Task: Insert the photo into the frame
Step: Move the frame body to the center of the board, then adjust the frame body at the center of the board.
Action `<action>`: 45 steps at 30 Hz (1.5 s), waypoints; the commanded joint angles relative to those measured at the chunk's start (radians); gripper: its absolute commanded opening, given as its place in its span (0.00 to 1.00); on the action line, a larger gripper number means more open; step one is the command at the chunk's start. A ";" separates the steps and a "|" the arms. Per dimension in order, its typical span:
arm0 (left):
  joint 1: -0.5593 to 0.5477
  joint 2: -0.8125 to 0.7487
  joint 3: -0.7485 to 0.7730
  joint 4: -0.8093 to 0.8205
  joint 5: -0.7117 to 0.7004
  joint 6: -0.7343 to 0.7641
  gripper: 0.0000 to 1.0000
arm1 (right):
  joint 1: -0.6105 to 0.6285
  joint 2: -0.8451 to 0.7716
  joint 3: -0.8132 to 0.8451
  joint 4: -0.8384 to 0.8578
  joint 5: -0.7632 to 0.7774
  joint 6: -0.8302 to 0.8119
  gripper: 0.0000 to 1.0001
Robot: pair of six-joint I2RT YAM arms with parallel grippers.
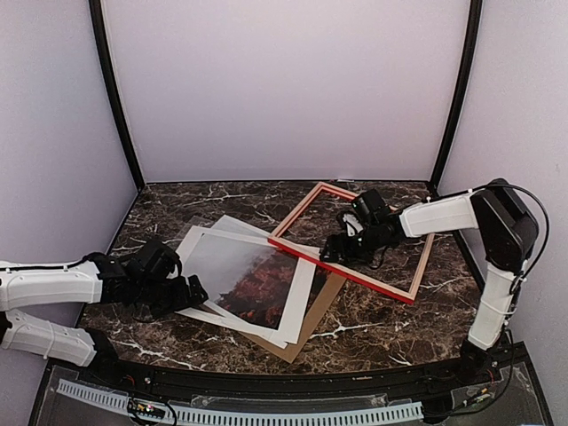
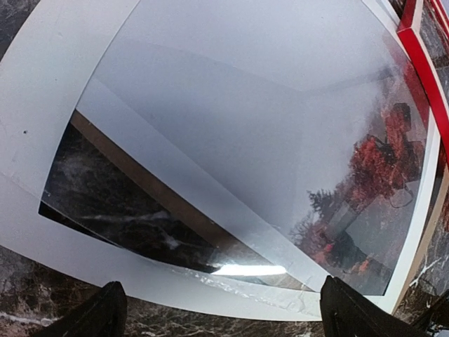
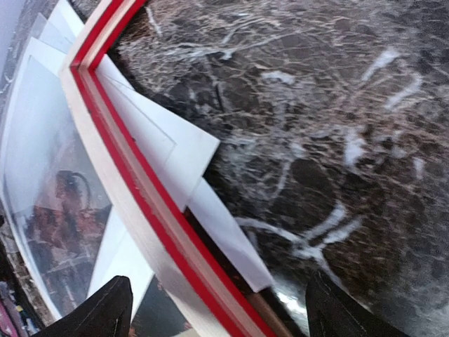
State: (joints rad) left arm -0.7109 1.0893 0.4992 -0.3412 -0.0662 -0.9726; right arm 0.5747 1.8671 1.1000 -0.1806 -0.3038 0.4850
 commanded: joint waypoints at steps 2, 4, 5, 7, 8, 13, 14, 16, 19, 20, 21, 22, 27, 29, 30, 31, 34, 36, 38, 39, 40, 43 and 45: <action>0.000 0.051 0.035 -0.033 -0.073 0.058 0.99 | 0.032 -0.100 0.005 -0.194 0.230 -0.155 0.88; 0.001 0.059 0.056 -0.041 -0.090 0.079 0.99 | 0.054 -0.118 -0.006 -0.236 0.287 -0.189 0.89; 0.001 0.062 0.071 -0.046 -0.095 0.085 0.99 | 0.062 -0.124 -0.013 -0.251 0.298 -0.206 0.89; 0.003 0.069 0.094 -0.053 -0.107 0.106 0.99 | 0.072 -0.132 -0.025 -0.276 0.351 -0.214 0.89; 0.005 0.075 0.108 -0.058 -0.111 0.117 0.99 | 0.074 -0.132 -0.029 -0.289 0.373 -0.217 0.88; 0.005 0.085 0.148 -0.072 -0.121 0.147 0.99 | 0.076 -0.126 -0.031 -0.356 0.463 -0.241 0.86; 0.005 0.086 0.154 -0.072 -0.122 0.152 0.99 | 0.076 -0.122 -0.029 -0.364 0.469 -0.248 0.86; 0.007 0.086 0.161 -0.070 -0.124 0.158 0.99 | 0.076 -0.114 -0.024 -0.381 0.482 -0.258 0.85; 0.008 0.090 0.171 -0.071 -0.121 0.165 0.99 | 0.074 -0.103 -0.021 -0.398 0.524 -0.257 0.81; 0.007 0.090 0.175 -0.073 -0.121 0.165 0.99 | 0.074 -0.101 -0.022 -0.401 0.525 -0.257 0.78; 0.008 0.091 0.178 -0.073 -0.121 0.170 0.99 | 0.074 -0.100 -0.024 -0.401 0.522 -0.255 0.75; 0.007 0.091 0.182 -0.074 -0.120 0.172 0.99 | 0.074 -0.100 -0.028 -0.401 0.517 -0.250 0.72; 0.007 0.100 0.208 -0.085 -0.129 0.192 0.99 | 0.074 -0.130 -0.079 -0.400 0.479 -0.195 0.53; 0.007 0.104 0.216 -0.087 -0.134 0.200 0.99 | 0.074 -0.157 -0.110 -0.392 0.465 -0.159 0.49; 0.007 0.106 0.219 -0.088 -0.137 0.202 0.99 | 0.074 -0.169 -0.126 -0.386 0.459 -0.141 0.47; 0.007 0.110 0.225 -0.088 -0.139 0.207 0.99 | 0.074 -0.182 -0.144 -0.381 0.455 -0.115 0.45; 0.007 0.122 0.238 -0.089 -0.143 0.217 0.99 | 0.074 -0.225 -0.203 -0.360 0.454 -0.041 0.40; 0.007 0.131 0.247 -0.090 -0.145 0.227 0.99 | 0.074 -0.249 -0.232 -0.345 0.463 0.005 0.37; 0.007 0.138 0.252 -0.089 -0.147 0.232 0.99 | 0.073 -0.265 -0.252 -0.330 0.480 0.046 0.35; 0.007 0.139 0.254 -0.088 -0.148 0.233 0.99 | 0.071 -0.269 -0.258 -0.323 0.485 0.064 0.34; 0.007 0.141 0.255 -0.087 -0.150 0.236 0.99 | 0.068 -0.270 -0.261 -0.319 0.488 0.078 0.34; 0.008 0.141 0.254 -0.093 -0.153 0.239 0.99 | 0.058 -0.267 -0.267 -0.298 0.497 0.116 0.33; 0.008 0.139 0.252 -0.099 -0.160 0.240 0.99 | 0.048 -0.255 -0.264 -0.288 0.501 0.124 0.34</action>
State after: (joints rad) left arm -0.7094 1.2324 0.7311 -0.4107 -0.2024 -0.7513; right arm 0.6418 1.6085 0.8520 -0.4961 0.1696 0.5320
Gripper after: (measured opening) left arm 0.990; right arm 0.334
